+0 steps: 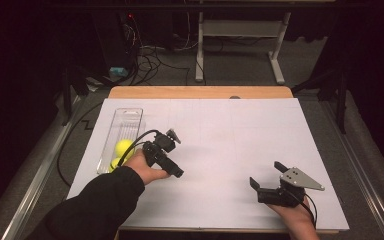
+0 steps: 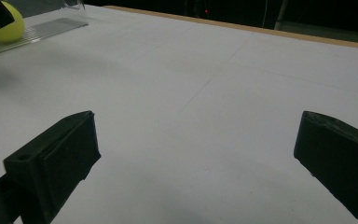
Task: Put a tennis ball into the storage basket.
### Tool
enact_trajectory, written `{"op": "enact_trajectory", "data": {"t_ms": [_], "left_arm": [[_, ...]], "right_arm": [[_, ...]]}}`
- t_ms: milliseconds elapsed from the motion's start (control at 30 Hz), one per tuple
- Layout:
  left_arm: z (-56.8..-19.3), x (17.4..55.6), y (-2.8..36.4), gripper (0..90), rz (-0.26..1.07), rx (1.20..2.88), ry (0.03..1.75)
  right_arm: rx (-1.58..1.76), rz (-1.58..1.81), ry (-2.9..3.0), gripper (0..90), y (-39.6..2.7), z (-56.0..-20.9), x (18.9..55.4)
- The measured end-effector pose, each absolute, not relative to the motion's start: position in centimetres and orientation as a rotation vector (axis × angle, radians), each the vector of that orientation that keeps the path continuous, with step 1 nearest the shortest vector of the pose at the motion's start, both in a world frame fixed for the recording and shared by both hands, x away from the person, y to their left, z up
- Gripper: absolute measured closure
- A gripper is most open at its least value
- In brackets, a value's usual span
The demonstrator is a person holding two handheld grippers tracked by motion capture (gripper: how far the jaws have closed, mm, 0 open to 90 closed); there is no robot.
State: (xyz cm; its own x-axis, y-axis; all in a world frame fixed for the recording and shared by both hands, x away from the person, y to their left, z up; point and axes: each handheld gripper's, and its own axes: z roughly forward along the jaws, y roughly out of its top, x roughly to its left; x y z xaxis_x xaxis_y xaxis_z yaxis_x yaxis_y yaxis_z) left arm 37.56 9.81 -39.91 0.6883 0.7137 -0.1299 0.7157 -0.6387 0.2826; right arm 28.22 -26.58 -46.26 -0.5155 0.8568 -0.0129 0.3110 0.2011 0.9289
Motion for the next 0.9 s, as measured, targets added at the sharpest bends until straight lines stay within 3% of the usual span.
{"op": "enact_trajectory", "data": {"t_ms": [500, 733, 900], "left_arm": [[-44.5, 34.8, 10.4, 0.4, 0.135, 2.183, 1.044], [-45.2, 33.3, 11.5, 0.3, 0.257, 2.044, 0.931], [-45.5, 32.4, 12.7, 0.0, 0.27, 1.943, 0.893]], "right_arm": [[1.081, 1.305, 1.944, 0.0, -26.4, -46.4, 28.3], [1.081, 1.324, 1.931, 0.0, -26.4, -46.4, 28.1], [1.09, 1.345, 1.91, 0.0, -26.5, -46.3, 27.6]]}}
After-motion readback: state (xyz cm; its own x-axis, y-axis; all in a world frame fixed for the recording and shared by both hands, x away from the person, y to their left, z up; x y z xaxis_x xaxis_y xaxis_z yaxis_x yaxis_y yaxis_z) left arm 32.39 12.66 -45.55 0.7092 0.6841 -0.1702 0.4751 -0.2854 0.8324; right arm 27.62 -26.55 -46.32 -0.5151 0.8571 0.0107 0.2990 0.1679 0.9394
